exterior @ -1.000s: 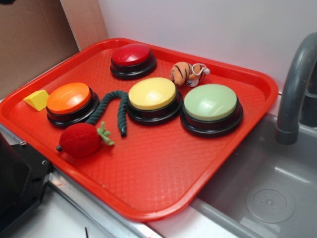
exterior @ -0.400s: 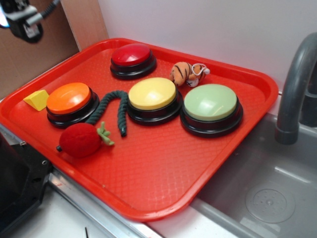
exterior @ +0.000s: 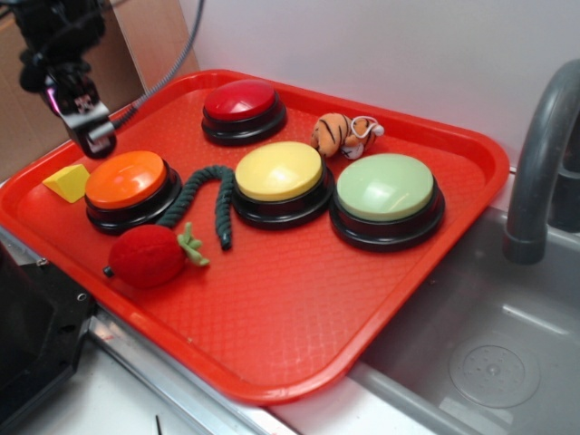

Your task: Push the orange button.

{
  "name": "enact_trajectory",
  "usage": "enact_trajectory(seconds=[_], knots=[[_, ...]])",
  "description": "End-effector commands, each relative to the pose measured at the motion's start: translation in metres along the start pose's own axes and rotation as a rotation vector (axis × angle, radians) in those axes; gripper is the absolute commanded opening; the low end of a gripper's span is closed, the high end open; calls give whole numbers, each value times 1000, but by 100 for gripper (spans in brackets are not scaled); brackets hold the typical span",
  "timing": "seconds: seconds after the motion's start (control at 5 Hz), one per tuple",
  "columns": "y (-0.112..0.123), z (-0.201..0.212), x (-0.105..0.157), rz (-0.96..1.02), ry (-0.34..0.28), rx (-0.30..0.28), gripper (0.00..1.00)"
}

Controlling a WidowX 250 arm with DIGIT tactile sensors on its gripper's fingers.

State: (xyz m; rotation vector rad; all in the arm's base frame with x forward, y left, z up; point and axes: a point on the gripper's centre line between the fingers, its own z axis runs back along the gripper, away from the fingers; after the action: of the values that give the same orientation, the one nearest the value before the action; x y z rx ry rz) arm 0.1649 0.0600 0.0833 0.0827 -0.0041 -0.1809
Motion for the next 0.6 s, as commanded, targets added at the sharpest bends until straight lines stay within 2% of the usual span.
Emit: enact_trajectory(seconds=[0.0,0.4], knots=[[1,-23,11,-46,-25,-1,100],[-1,-25,13,-69,-16,3,100]])
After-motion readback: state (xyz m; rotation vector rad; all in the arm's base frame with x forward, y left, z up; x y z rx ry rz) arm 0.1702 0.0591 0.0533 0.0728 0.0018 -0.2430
